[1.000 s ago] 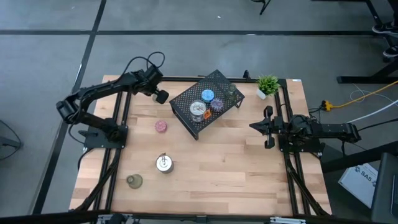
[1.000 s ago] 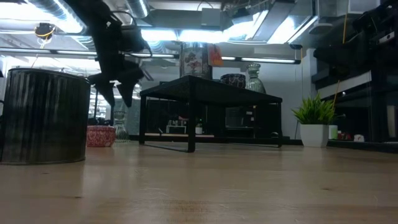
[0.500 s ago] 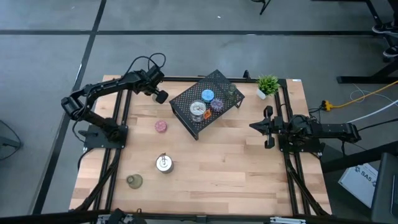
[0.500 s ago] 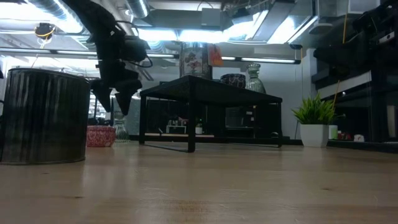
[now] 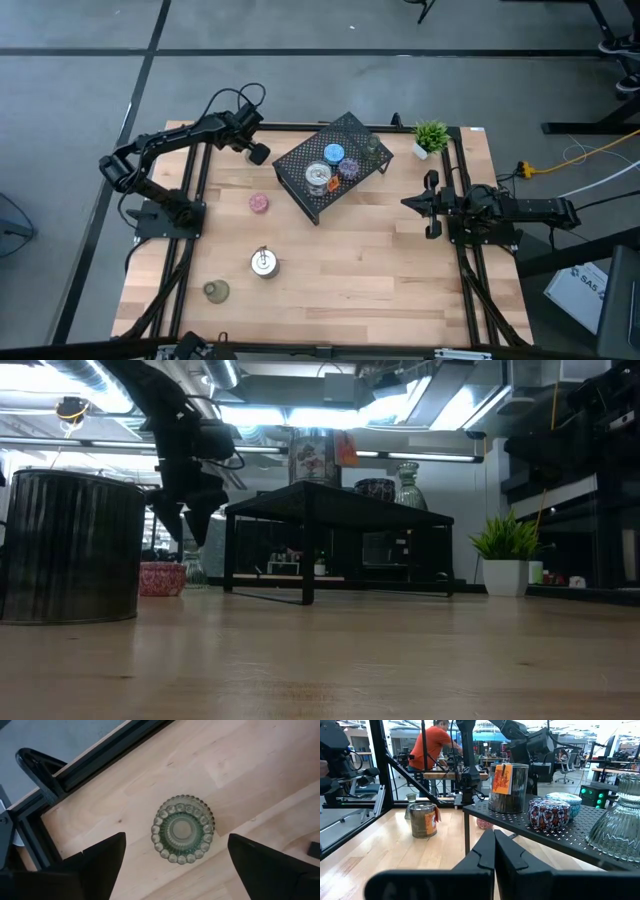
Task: Pick & Place candle stick holders
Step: Put the top green glass candle holder on the shelf aligned with the green glass candle holder
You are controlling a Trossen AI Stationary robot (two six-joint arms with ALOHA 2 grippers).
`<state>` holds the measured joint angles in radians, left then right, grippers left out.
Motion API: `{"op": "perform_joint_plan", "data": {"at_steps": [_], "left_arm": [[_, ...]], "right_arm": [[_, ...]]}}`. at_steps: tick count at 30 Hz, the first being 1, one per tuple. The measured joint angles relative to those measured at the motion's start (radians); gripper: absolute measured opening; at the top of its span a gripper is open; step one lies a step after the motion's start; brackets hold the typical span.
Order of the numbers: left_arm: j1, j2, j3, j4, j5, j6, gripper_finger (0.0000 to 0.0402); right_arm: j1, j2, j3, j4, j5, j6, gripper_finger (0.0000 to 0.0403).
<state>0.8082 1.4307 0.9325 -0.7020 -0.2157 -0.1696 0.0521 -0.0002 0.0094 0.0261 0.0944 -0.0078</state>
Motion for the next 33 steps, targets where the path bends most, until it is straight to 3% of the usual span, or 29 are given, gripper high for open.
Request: {"op": "perform_joint_plan", "data": {"at_steps": [33], "left_arm": [[0.006,-0.001,0.0,0.003,0.028,-0.003,0.0203]], "right_arm": [[0.0,0.0,0.0,0.0,0.0,0.0,0.0]]}}
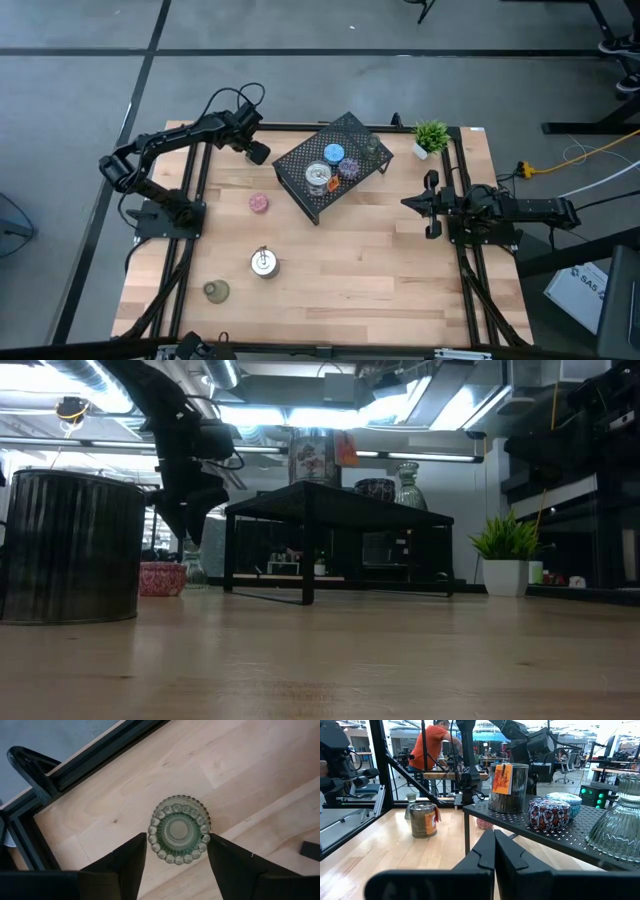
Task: Pick & Place candle stick holders
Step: Put the top green glass candle holder on the shelf aligned with the green glass candle holder
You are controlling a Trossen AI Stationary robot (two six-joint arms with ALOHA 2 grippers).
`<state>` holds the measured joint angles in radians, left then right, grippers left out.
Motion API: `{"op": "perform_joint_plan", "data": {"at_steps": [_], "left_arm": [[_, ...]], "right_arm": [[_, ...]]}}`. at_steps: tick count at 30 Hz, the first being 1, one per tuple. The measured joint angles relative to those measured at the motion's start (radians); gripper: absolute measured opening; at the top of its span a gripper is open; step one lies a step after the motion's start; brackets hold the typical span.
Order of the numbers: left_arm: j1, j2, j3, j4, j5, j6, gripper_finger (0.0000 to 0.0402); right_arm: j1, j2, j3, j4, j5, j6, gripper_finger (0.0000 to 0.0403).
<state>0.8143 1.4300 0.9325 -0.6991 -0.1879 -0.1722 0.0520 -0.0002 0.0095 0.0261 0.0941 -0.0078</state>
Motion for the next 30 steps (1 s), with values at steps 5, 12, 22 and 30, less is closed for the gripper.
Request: {"op": "perform_joint_plan", "data": {"at_steps": [5,12,22,30], "left_arm": [[0.0,0.0,0.0,0.0,0.003,0.002,0.0188],[0.0,0.0,0.0,-0.003,0.003,0.003,0.0181],[-0.001,-0.004,0.0,-0.016,-0.002,0.003,0.0172],[-0.001,-0.03,0.0,-0.033,0.003,0.006,0.0136]], "right_arm": [[0.0,0.0,0.0,0.0,0.0,0.0,0.0],[0.0,0.0,0.0,0.0,0.0,0.0,0.0],[0.0,0.0,0.0,0.0,0.0,0.0,0.0],[0.0,0.0,0.0,0.0,0.0,0.0,0.0]]}}
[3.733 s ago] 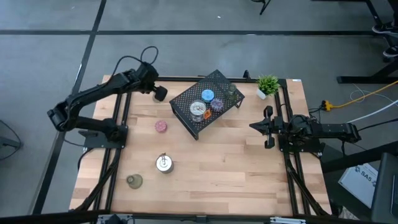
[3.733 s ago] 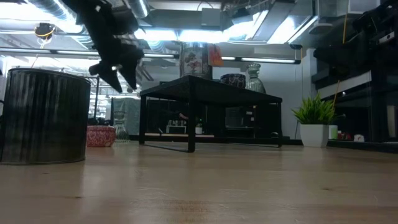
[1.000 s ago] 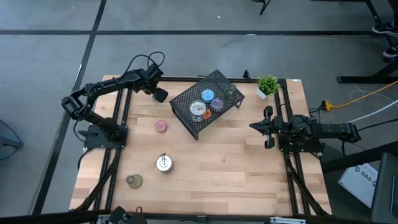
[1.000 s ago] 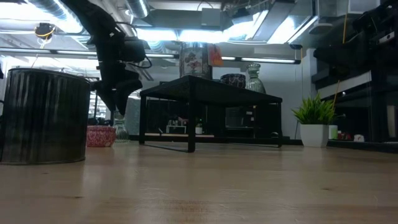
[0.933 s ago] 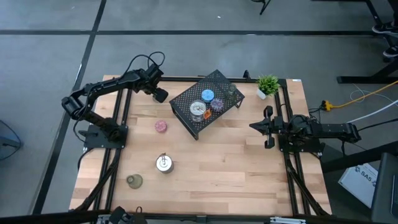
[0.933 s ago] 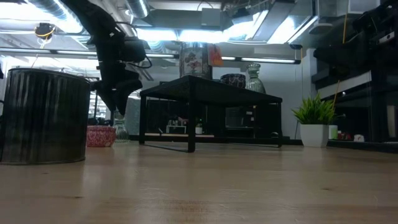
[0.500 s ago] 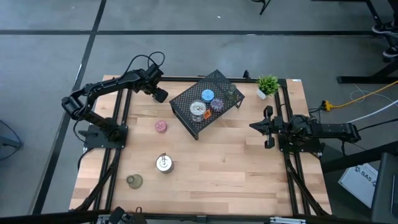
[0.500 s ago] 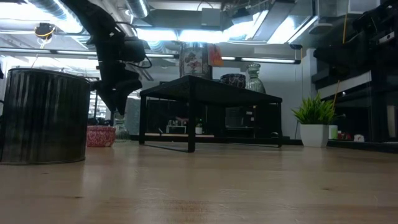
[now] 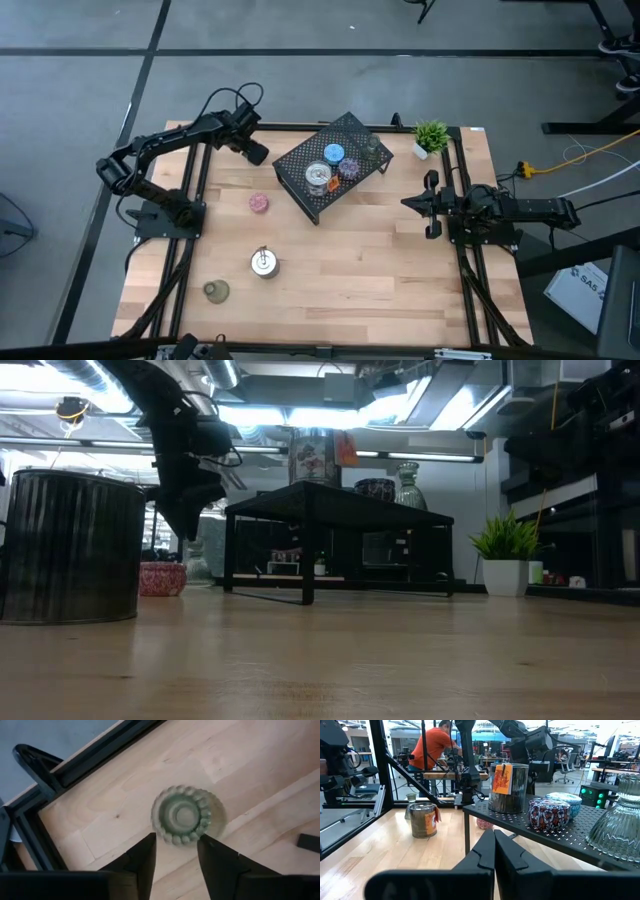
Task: Pick & Place candle stick holders
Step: Put the top green glass candle holder on the shelf aligned with the green glass candle holder
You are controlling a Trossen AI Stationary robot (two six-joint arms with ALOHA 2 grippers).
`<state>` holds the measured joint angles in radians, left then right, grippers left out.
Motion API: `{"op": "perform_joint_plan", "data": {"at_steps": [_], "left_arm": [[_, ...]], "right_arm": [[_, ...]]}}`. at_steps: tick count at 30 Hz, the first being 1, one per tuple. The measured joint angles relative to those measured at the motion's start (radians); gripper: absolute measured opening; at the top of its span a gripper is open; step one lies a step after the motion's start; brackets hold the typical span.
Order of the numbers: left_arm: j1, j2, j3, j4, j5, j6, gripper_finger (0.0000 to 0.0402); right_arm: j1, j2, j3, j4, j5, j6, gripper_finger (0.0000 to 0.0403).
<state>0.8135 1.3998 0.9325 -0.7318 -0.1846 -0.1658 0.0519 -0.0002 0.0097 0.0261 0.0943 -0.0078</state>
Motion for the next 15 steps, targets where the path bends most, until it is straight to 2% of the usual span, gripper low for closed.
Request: {"op": "perform_joint_plan", "data": {"at_steps": [8,15], "left_arm": [[0.0,0.0,0.0,-0.004,0.004,0.021,0.0099],[0.0,0.0,0.0,-0.015,0.004,0.022,0.0095]], "right_arm": [[0.0,0.0,0.0,0.0,0.0,0.0,0.0],[0.0,0.0,0.0,0.0,0.0,0.0,0.0]]}}
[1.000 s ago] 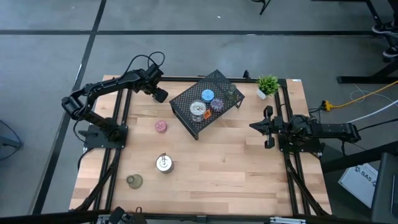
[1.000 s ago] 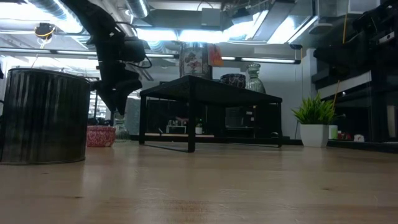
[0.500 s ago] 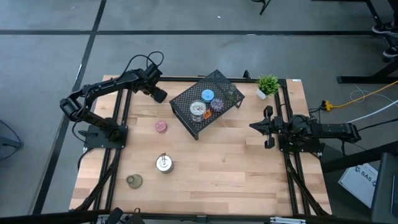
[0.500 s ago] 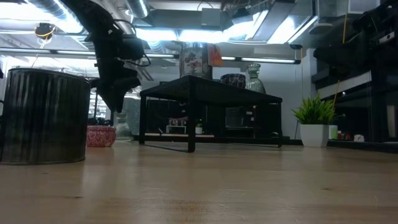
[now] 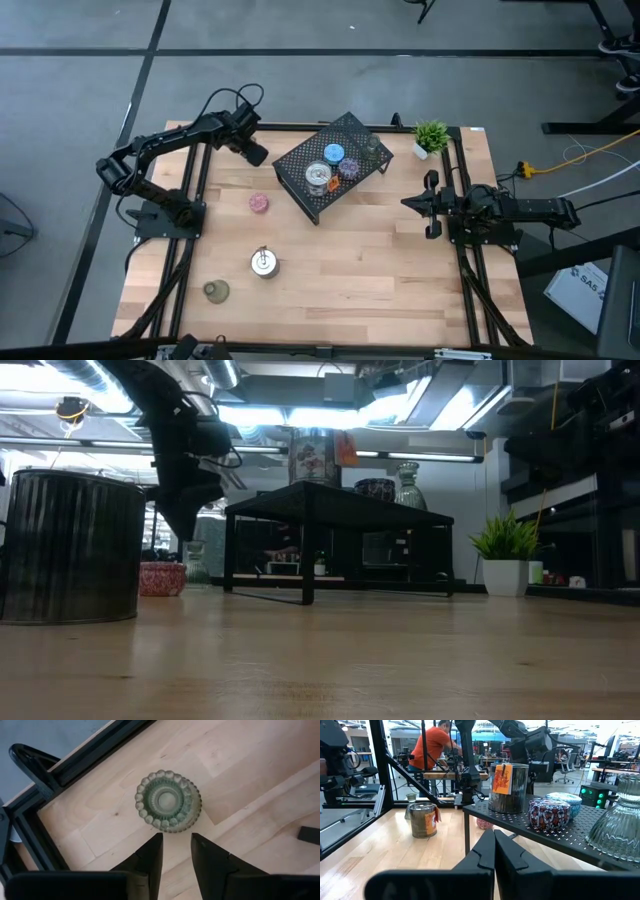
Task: Pick & Place candle stick holders
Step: Put the top green glass candle holder on the shelf aligned with the green glass candle holder
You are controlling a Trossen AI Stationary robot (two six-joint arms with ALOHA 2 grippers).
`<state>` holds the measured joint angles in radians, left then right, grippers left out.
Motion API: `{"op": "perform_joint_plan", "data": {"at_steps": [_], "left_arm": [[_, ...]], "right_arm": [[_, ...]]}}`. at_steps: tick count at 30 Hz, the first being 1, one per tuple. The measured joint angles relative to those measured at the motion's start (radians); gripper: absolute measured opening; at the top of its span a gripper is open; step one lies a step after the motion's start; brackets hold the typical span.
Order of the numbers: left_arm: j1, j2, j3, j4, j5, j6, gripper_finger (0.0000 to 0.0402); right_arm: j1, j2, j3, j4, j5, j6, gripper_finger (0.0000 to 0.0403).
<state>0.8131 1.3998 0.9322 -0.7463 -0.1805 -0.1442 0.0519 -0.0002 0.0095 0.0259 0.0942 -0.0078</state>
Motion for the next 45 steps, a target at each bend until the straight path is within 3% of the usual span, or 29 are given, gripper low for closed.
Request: {"op": "perform_joint_plan", "data": {"at_steps": [9,23,34,45], "left_arm": [[0.0,-0.036,0.0,-0.03,0.011,0.001,0.012],[0.018,-0.164,0.0,0.043,0.035,0.001,0.0262],[0.029,-0.159,0.0,0.106,0.074,0.053,0.0344],[0.041,-0.061,0.0,0.116,0.063,0.025,0.0374]], "right_arm": [[0.0,0.0,0.0,0.0,0.0,0.0,0.0],[0.0,0.0,0.0,0.0,0.0,0.0,0.0],[0.0,0.0,0.0,0.0,0.0,0.0,0.0],[0.0,0.0,0.0,0.0,0.0,0.0,0.0]]}}
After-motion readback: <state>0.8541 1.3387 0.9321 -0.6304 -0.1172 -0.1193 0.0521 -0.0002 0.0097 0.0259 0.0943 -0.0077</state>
